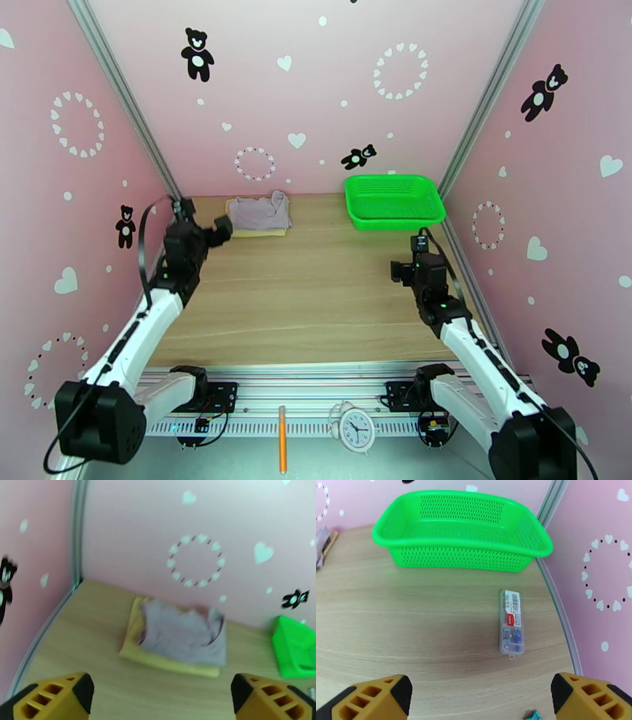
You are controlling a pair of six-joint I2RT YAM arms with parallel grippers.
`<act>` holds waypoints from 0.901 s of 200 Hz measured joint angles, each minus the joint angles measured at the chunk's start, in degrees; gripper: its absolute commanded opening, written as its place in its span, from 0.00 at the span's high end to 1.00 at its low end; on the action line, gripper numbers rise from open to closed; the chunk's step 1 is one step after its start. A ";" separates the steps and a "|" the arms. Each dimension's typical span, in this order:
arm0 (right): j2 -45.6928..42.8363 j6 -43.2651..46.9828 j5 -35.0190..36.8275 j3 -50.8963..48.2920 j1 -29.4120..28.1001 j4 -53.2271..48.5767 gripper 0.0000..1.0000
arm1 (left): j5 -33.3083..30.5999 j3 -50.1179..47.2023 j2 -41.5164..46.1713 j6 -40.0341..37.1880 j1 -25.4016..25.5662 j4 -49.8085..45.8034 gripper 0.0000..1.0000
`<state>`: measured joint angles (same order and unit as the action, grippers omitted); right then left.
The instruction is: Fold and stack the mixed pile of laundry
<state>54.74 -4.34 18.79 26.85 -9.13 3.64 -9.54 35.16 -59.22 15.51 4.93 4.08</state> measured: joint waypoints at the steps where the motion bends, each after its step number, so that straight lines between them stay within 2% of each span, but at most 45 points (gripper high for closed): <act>1: 0.07 0.22 0.04 -0.55 0.02 0.70 0.01 | -0.07 -1.05 0.35 0.07 0.00 0.35 0.02; 19: 1.81 1.09 -0.20 -6.86 0.68 10.73 0.01 | -2.21 -14.16 6.23 -0.44 0.09 7.61 0.01; 34: 5.64 1.05 -1.57 -10.47 2.14 18.21 0.01 | -6.36 -22.84 10.80 -1.55 0.09 13.97 0.01; 49: 10.93 0.85 -2.67 -12.83 3.43 25.73 0.01 | -9.77 -26.91 11.63 -3.26 0.07 18.58 0.01; 65: 15.23 0.87 -4.09 -13.68 4.02 31.39 0.01 | -11.39 -28.61 8.57 -4.70 0.02 24.24 0.01; 82: 21.46 0.22 -6.14 -13.57 5.05 40.87 0.01 | -11.78 -28.65 2.80 -5.79 0.02 29.94 0.01; 98: 30.88 -0.13 -8.24 -12.26 6.45 48.26 0.01 | -11.67 -26.69 -4.85 -7.04 0.02 34.18 0.02; 141: 33.16 0.48 -15.39 -4.09 7.13 43.69 0.01 | -7.96 -12.50 -23.69 -13.46 -0.33 38.56 0.02; 180: 33.16 0.52 -17.44 -3.17 7.28 42.73 0.01 | -4.87 -11.02 -26.18 -13.88 -3.13 38.40 0.01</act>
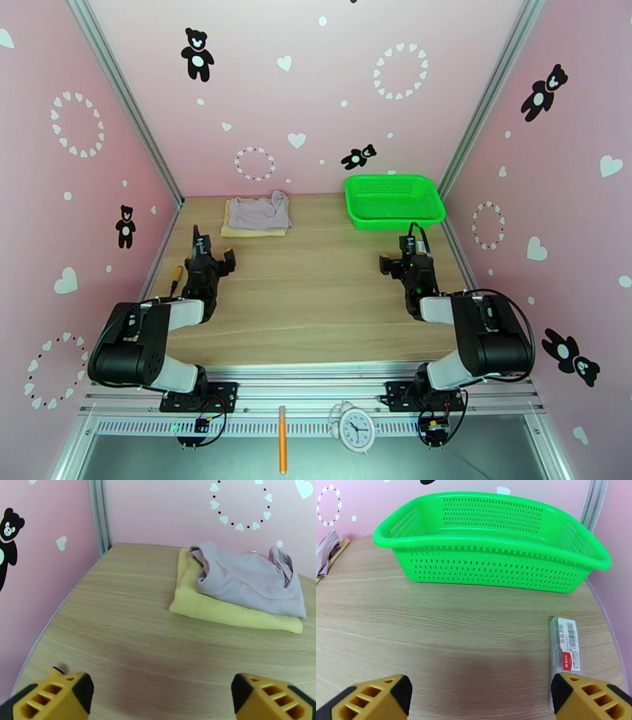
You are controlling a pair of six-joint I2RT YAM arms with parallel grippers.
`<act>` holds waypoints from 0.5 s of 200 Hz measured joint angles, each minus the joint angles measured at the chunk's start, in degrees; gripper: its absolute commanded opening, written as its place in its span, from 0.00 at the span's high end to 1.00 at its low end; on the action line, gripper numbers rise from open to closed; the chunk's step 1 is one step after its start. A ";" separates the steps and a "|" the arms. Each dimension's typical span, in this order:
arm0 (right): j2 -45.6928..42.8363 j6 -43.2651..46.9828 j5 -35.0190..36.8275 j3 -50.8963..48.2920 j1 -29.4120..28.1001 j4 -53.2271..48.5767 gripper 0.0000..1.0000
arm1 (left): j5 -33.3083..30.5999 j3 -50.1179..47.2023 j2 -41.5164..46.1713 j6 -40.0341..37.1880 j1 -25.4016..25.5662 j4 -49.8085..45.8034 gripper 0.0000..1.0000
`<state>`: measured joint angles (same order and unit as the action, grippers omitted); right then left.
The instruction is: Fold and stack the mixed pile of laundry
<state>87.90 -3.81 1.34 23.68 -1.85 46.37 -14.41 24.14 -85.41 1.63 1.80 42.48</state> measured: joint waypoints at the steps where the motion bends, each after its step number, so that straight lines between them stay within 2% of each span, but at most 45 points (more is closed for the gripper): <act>1: 0.00 0.07 -0.09 -0.02 -0.02 -0.02 0.01 | 0.09 0.00 0.00 0.02 -0.04 0.02 0.01; 100: 0.00 0.39 -0.92 -0.02 0.00 -0.85 0.01 | 1.86 0.00 0.00 0.02 -0.24 -0.02 0.01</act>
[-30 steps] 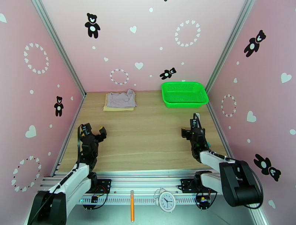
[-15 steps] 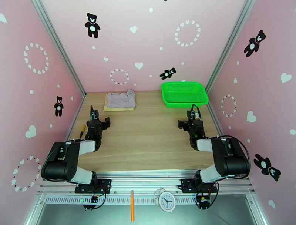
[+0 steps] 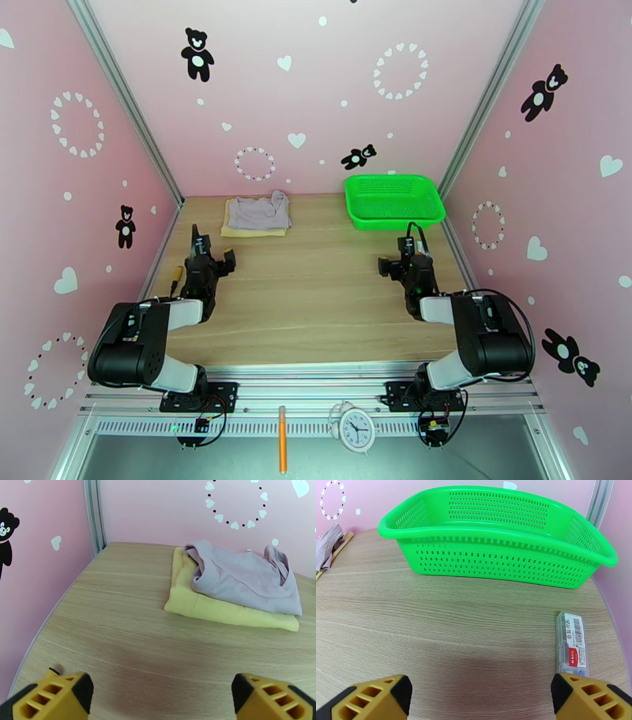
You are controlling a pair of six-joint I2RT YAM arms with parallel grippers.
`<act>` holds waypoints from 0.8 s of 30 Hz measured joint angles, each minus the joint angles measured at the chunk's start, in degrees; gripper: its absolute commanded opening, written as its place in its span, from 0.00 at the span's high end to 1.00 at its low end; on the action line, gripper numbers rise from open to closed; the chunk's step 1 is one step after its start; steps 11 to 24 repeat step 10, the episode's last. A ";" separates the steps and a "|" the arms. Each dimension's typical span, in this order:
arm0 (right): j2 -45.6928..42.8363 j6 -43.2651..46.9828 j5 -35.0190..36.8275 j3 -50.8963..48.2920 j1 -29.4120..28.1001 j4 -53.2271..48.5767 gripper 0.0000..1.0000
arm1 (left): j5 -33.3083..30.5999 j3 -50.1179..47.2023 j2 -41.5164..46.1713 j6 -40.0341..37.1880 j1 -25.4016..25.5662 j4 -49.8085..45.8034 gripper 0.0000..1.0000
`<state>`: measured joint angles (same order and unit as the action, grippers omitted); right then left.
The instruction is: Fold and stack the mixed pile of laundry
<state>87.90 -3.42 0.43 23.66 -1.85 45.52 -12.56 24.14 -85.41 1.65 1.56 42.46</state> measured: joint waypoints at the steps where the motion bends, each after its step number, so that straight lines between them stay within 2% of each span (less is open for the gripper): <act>1: 0.00 0.00 -0.02 0.00 -0.02 0.00 0.01 | 0.00 0.00 0.00 0.00 0.00 0.00 0.01; 10: 0.00 0.02 -0.02 0.00 0.00 0.02 0.01 | 3.52 0.15 0.00 -0.02 -1.62 -0.15 0.01; 24: 0.00 0.02 -0.02 0.00 0.00 0.02 0.01 | 3.52 0.15 0.00 -0.02 -1.62 -0.15 0.01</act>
